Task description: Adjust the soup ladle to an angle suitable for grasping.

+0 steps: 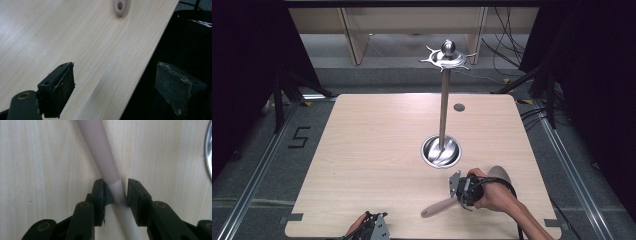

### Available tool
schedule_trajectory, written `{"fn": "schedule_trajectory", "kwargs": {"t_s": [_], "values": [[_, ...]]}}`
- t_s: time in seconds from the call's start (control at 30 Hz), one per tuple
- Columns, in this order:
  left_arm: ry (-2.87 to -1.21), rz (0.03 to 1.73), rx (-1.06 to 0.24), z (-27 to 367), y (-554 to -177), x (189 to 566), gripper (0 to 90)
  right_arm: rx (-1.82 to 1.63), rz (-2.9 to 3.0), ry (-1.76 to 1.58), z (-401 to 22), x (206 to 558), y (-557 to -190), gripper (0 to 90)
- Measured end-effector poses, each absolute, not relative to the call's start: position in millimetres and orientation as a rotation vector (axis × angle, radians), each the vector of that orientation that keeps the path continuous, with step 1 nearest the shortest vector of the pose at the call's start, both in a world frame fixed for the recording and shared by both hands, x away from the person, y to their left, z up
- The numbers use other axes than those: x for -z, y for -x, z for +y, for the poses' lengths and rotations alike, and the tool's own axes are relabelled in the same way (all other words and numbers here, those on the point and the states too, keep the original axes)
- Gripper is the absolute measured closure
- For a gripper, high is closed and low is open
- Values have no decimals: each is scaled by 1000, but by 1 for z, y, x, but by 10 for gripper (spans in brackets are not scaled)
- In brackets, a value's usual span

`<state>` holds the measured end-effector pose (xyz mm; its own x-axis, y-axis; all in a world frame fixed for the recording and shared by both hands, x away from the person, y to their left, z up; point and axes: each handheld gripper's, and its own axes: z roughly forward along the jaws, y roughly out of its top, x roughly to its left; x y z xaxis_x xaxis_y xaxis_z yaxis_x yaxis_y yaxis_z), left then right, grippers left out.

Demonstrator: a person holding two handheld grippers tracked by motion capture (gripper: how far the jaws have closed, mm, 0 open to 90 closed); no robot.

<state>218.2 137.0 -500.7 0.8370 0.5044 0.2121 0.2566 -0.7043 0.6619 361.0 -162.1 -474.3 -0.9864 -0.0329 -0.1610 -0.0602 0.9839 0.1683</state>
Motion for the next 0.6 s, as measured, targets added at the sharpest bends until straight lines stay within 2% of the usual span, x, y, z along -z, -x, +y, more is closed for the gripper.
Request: {"fn": "schedule_trajectory", "kwargs": {"t_s": [0.33,0.4,0.6], "values": [[-2371,558,-517,137,-218,501,152,-261,2944,49,-166,466,-364,776],[-2362,552,-498,137,-219,502,153,-265,2955,-68,-170,461,-360,777],[-2366,555,-518,137,-218,501,152,-313,2928,-90,-175,453,-361,778]]}}
